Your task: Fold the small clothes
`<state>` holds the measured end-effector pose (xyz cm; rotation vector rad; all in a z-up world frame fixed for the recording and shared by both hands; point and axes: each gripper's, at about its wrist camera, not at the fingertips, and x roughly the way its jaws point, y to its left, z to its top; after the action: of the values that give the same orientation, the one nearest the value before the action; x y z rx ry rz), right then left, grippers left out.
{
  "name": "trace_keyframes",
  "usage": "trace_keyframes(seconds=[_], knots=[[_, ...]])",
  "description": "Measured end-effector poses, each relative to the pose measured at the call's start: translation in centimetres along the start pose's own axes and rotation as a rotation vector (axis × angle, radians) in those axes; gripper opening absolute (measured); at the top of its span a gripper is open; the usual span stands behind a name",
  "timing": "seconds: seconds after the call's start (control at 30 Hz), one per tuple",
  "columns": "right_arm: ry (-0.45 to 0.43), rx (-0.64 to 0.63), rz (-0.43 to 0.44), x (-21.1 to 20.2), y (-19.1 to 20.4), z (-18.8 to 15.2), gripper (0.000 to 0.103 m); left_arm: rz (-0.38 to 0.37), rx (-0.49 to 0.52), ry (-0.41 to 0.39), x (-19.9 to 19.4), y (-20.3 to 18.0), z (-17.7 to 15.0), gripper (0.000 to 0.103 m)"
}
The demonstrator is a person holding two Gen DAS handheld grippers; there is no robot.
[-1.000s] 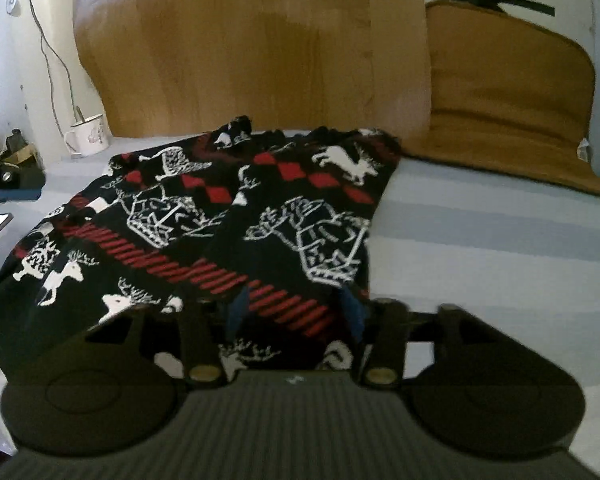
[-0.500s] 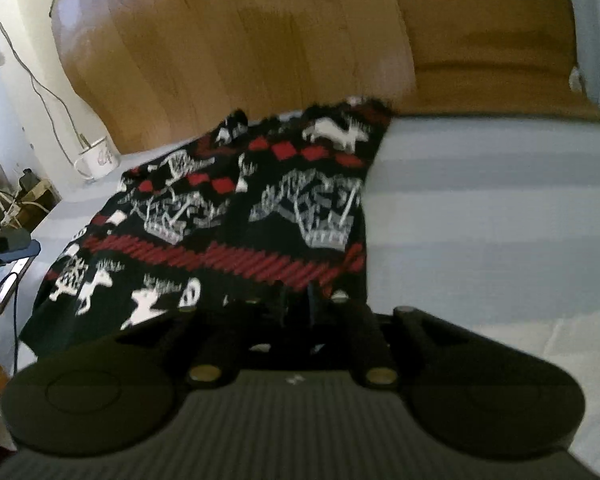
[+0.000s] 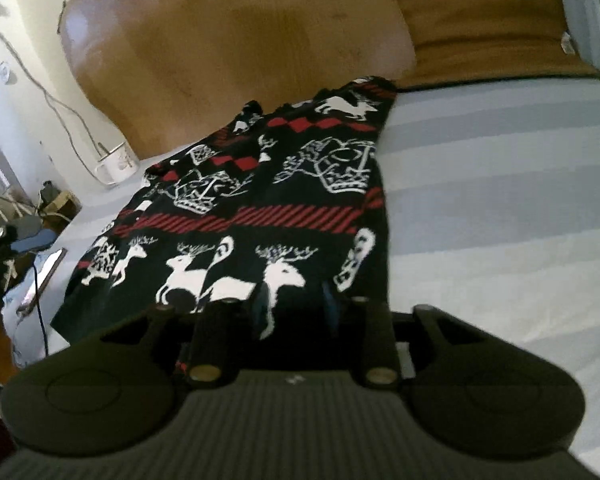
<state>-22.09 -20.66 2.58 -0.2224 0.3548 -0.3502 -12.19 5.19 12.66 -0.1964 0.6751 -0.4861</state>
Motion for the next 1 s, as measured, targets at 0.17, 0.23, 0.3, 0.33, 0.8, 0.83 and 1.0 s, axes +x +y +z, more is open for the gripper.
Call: trace_keyframes(seconds=[0.17,0.23,0.3,0.33,0.8,0.83,1.0], knots=[[-0.156,-0.039,-0.042,-3.5,-0.5,2.9,0.005,0.02,0.0,0.022,0.6,-0.2,-0.2,0.079],[-0.24,-0.133,-0.164,-5.9,-1.4,4.9,0.005,0.034,-0.001,0.022,0.4,0.0,-0.1,0.079],[-0.302,-0.212,-0.346,-8.0,-3.4,7.3,0.005,0.047,-0.004,0.025,0.2,0.2,0.1,0.079],[-0.327,-0.251,-0.455,-8.7,-4.7,8.4,0.005,0.055,-0.006,0.027,0.2,0.4,0.1,0.079],[-0.148,0.043,-0.174,-6.8,-7.3,5.2,0.038,0.141,-0.038,0.149,0.4,2.9,-1.2,0.09],[-0.111,0.025,-0.117,-6.2,-5.6,3.9,0.038,0.139,-0.047,0.158,0.4,3.3,-1.2,0.091],[-0.053,-0.112,-0.055,-4.2,-0.4,0.3,0.056,0.084,-0.071,0.185,0.4,3.8,-1.7,0.094]])
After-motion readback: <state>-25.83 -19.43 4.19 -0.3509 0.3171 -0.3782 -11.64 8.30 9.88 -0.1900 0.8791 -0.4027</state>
